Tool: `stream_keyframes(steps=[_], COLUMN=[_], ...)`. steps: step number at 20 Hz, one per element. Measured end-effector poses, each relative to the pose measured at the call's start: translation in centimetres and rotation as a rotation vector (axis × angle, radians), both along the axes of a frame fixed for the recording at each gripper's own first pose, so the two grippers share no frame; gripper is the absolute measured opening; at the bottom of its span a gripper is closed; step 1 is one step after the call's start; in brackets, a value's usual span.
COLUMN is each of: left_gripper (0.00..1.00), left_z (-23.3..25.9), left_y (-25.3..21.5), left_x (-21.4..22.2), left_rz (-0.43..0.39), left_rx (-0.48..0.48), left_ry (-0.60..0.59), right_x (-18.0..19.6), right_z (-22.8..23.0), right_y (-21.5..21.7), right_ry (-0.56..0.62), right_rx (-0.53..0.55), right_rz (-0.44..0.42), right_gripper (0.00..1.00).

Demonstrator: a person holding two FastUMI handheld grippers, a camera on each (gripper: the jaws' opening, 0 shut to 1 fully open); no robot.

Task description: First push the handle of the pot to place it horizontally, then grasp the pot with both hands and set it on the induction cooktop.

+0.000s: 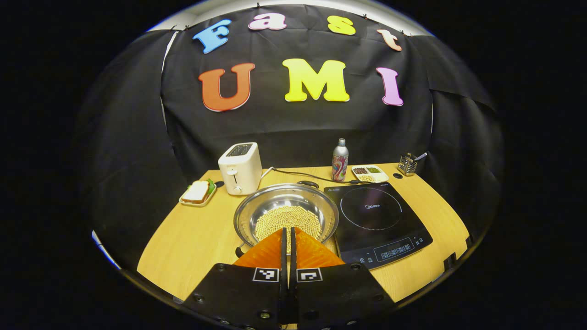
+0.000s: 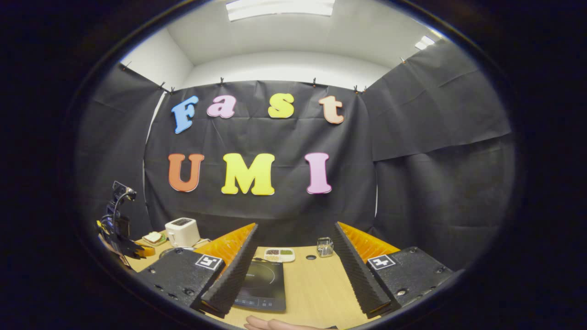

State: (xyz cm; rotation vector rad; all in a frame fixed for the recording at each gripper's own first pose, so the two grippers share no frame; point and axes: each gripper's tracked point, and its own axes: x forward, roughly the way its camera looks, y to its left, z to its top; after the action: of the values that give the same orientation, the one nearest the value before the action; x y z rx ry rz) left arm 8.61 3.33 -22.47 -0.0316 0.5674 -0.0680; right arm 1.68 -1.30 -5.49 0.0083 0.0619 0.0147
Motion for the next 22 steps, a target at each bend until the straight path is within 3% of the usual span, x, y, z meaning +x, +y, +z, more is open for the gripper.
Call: stream_keyframes(steps=[10,22], left_gripper=[0.0,0.0], left_z=[-8.6,-13.0], left_y=[0.2,1.6], left_x=[-0.1,0.5], left_rz=[0.003,0.003], left_rx=[-0.118,-0.058], left_ry=[0.239,0.351], right_x=[1.5,4.5], right_z=[-2.4,-5.6], right_y=[0.0,0.6], right_ry=[0.042,0.116], right_rx=[-0.002,-0.017], right_rz=[-0.002,0.036], right_gripper=[0.99,0.99])
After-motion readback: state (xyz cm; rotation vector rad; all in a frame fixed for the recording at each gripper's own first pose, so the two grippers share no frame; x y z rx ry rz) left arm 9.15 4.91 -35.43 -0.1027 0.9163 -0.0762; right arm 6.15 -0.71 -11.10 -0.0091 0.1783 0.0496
